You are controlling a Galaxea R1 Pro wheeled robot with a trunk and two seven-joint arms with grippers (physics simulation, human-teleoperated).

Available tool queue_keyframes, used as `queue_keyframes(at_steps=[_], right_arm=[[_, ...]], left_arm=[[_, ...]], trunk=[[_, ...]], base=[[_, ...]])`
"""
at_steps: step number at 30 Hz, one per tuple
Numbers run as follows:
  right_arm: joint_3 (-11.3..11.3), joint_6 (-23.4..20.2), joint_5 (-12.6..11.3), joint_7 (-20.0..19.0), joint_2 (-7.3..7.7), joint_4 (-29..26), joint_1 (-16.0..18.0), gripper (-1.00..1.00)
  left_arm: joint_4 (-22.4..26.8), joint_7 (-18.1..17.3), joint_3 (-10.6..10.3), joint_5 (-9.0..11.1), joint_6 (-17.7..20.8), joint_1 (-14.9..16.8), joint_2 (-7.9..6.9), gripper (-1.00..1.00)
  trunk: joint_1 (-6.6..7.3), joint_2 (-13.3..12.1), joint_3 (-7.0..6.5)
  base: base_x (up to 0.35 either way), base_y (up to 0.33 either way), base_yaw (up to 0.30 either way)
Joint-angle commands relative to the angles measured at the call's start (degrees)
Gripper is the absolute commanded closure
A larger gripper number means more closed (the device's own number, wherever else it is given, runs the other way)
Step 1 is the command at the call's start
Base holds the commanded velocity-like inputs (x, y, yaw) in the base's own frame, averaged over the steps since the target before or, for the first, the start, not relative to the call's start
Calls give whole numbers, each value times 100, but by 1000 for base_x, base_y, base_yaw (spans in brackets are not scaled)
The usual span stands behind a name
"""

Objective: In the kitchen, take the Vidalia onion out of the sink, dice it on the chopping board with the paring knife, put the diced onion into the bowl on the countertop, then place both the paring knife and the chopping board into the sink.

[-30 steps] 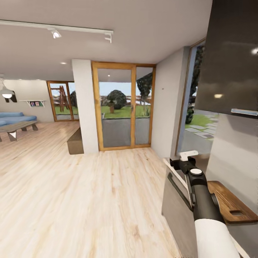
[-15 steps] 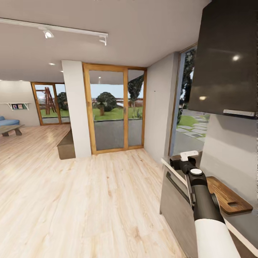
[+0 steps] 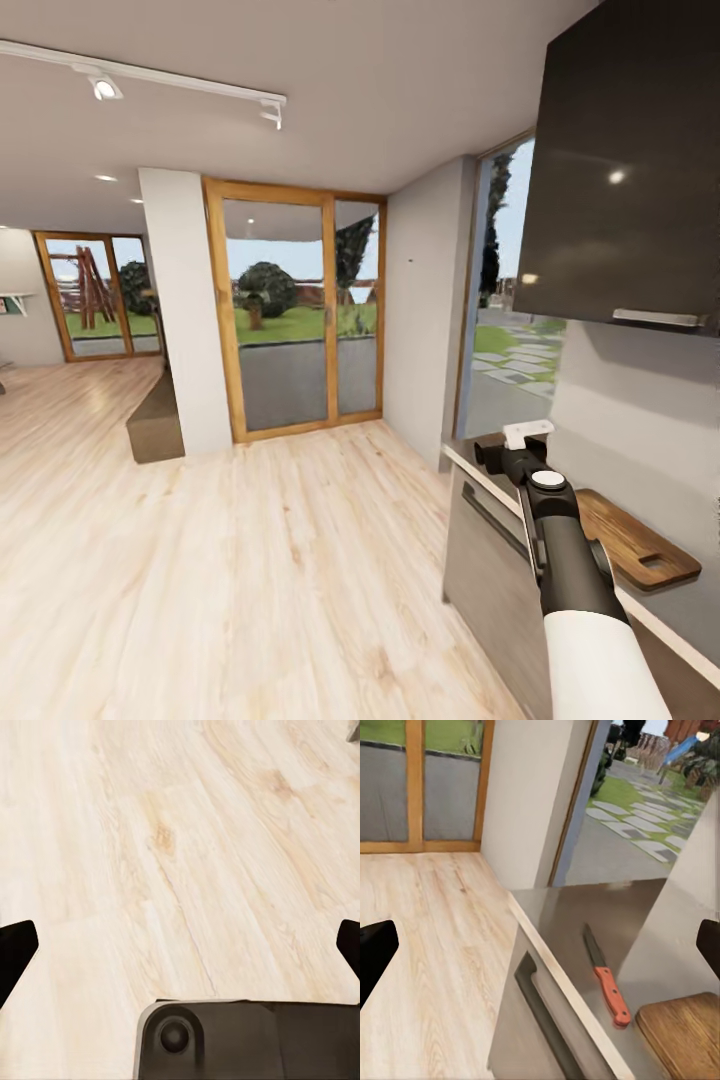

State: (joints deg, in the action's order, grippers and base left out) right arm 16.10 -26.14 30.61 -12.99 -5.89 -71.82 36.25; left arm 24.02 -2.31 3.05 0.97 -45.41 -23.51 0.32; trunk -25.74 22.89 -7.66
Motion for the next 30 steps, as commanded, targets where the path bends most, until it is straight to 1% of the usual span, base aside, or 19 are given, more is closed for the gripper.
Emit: queue_keyframes(at_steps=[1,18,23,30], right_arm=[[16,-14,61,-54,-8,-7,3,-100],[16,-13,63,-54,5,-8,3,-100],[16,-12,63,-54,9,-8,2,-100],[16,-14,61,-54,17,-8,4,-100]], left_arm=[[7,-24,20,9,-3,-4,3,-100],[7,-24,20,9,-3,-4,3,-100],[7,-18,20,9,-3,-4,3,-100],[7,-18,20,9,-3,-4,3,-100]], trunk=[[-4,3,-6],[-4,3,-118],[-4,3,-150],[-4,3,-196]], base=[[145,287,-196],[155,283,-196],[71,97,-196],[8,11,-196]])
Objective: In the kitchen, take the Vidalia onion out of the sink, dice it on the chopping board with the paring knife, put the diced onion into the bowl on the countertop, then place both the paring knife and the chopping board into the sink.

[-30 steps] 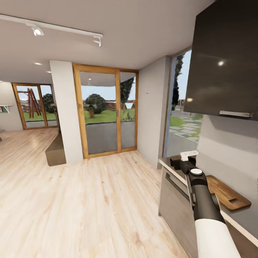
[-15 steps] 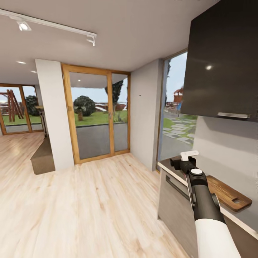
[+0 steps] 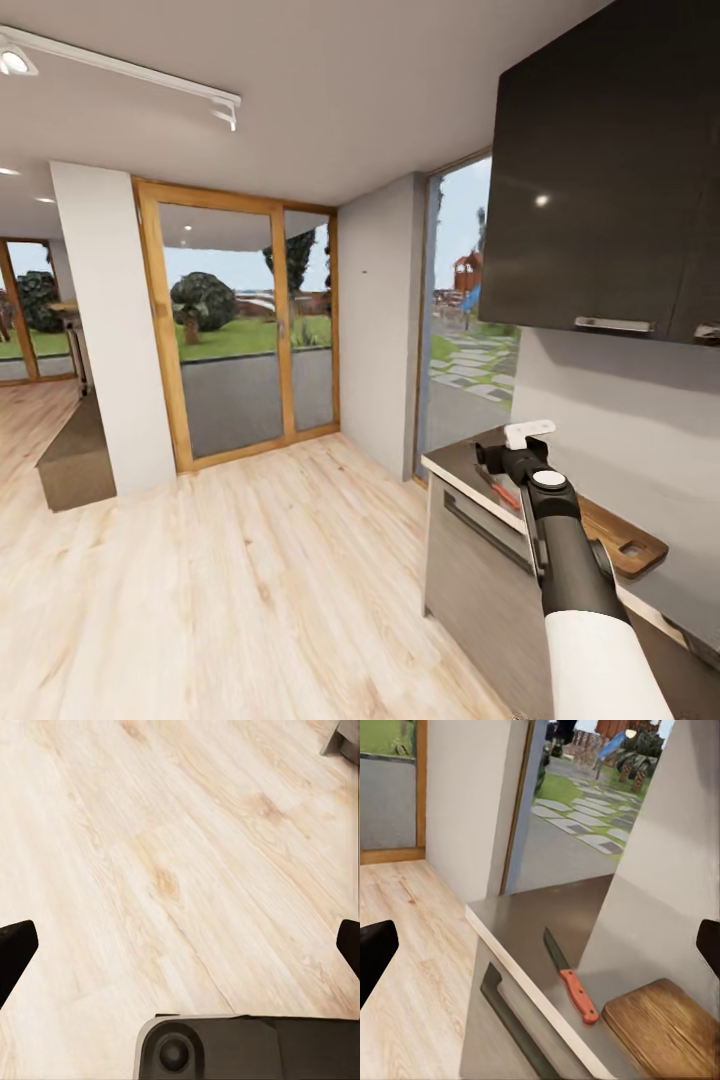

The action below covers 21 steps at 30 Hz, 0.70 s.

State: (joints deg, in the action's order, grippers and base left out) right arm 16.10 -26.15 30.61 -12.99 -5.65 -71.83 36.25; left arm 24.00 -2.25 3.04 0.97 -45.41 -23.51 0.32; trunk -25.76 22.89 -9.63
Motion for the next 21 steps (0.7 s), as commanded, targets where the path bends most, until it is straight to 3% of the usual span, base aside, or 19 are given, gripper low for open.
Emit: queue_keyframes(at_steps=[1,7,13,21], right_arm=[[16,-13,61,-54,-7,-10,2,-100],[63,-13,60,-54,-4,-30,2,-100],[341,-4,59,-54,-6,-71,3,-100],[375,-4,59,-54,-6,-85,2,-100]], left_arm=[[9,-23,21,8,-3,-5,3,-100],[9,-21,21,8,-3,-5,3,-100],[9,-28,21,8,-3,-5,3,-100],[9,-30,21,8,-3,-5,3,-100]], trunk=[[-3,3,-6],[-3,3,-45],[-3,3,-84],[-3,3,-137]], base=[[1,1,-196],[0,0,-196],[0,14,-196],[0,243,-196]])
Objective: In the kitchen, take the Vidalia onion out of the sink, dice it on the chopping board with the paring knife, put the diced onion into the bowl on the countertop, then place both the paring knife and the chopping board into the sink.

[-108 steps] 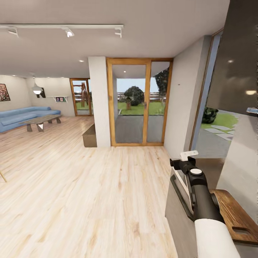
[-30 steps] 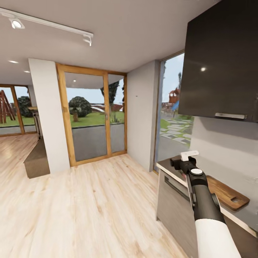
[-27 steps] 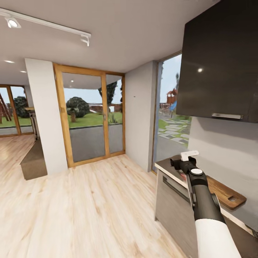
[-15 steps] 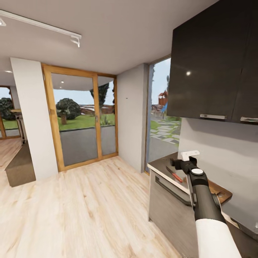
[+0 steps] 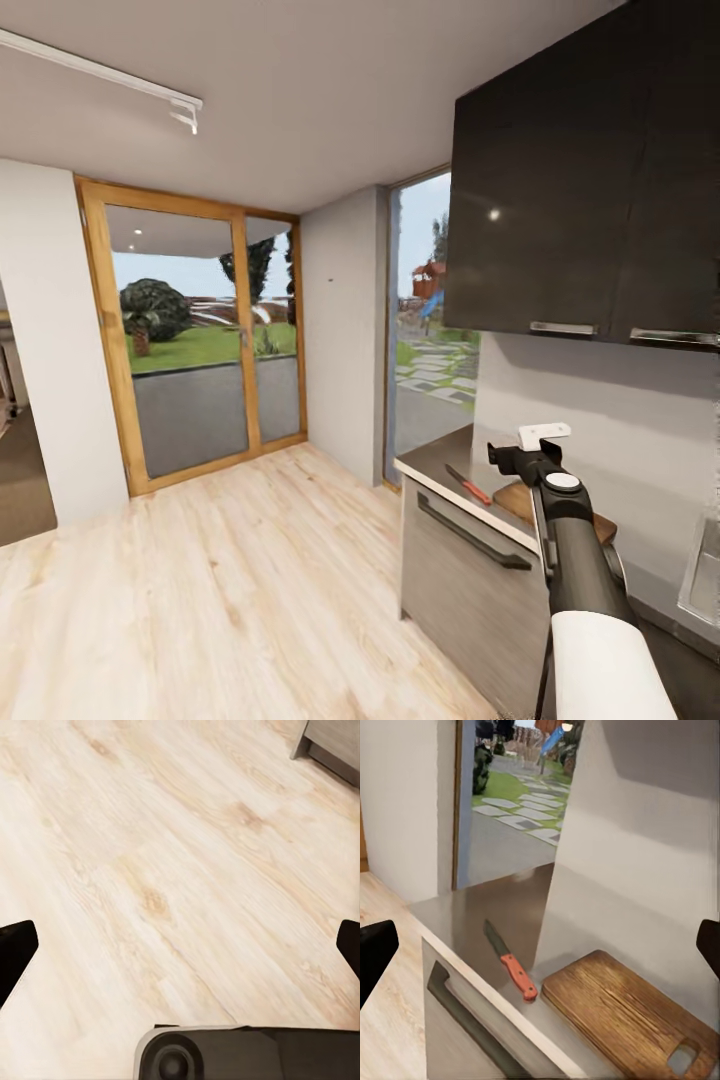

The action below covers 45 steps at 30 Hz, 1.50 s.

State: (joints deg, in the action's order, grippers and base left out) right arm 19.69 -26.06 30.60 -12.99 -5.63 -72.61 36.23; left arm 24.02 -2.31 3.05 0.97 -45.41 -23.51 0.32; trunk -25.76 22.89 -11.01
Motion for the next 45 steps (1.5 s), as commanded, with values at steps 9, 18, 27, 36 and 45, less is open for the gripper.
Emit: queue_keyframes(at_steps=[9,18,27,36,45], right_arm=[[18,-13,60,-54,-8,-8,5,-100],[18,-13,60,-54,-8,-8,5,-100],[18,-13,60,-54,-8,-8,4,-100],[18,-13,60,-54,-8,-8,4,-100],[22,-13,60,-54,-8,-8,3,-100]], left_arm=[[-2,-24,21,9,-3,-4,3,-100],[-2,-24,21,9,-3,-4,3,-100],[-1,-24,21,9,-2,-4,3,-100],[-1,-23,21,9,-3,-4,3,-100],[-2,-24,21,9,0,-4,3,-100]], trunk=[[-3,3,-58],[-3,3,-117],[-3,3,-176],[-3,3,-235],[-3,3,-266]], base=[[0,292,-196],[0,294,-196],[0,294,-196],[12,294,-196],[102,286,-218]])
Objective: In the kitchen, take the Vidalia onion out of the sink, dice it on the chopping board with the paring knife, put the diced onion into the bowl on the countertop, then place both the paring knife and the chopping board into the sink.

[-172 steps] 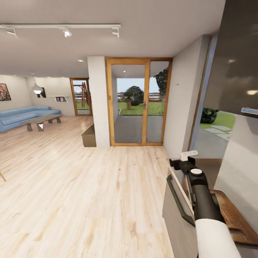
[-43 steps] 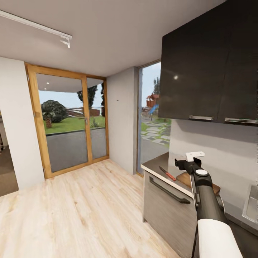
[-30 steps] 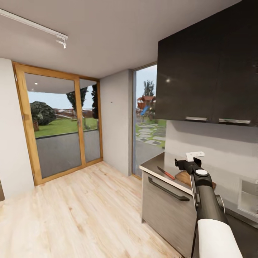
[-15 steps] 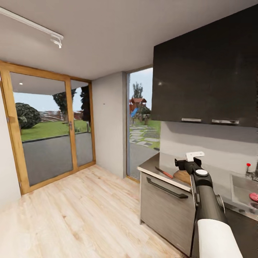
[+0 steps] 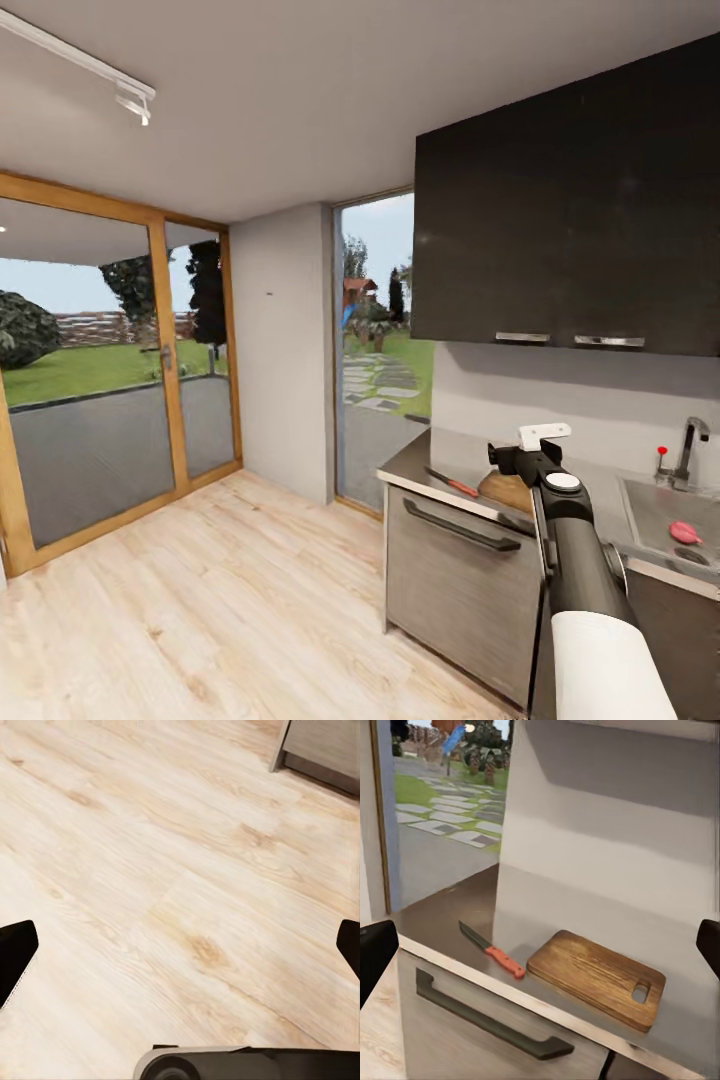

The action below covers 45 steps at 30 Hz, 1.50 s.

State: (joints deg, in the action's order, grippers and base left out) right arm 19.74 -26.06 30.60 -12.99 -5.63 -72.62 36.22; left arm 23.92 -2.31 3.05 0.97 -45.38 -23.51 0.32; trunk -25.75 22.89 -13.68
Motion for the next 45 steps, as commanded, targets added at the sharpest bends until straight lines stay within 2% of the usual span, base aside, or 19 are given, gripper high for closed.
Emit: queue_keyframes(at_steps=[1,19,34,45], right_arm=[[17,-13,60,-54,-9,-7,5,-100],[21,-21,66,-54,-9,-6,7,-100],[21,-14,67,-54,-9,-7,6,-100],[21,-17,65,-54,-9,-7,5,-100]], left_arm=[[9,-24,21,9,-4,-4,3,-100],[16,-19,21,9,-6,-4,3,-100],[16,-16,21,9,-6,-4,3,-100],[15,-15,21,9,-6,-4,3,-100]], trunk=[[-4,3,0],[-4,3,-1],[-4,3,-1],[-4,3,-32]], base=[[131,277,-249],[143,244,-249],[13,11,-12],[0,0,-213]])
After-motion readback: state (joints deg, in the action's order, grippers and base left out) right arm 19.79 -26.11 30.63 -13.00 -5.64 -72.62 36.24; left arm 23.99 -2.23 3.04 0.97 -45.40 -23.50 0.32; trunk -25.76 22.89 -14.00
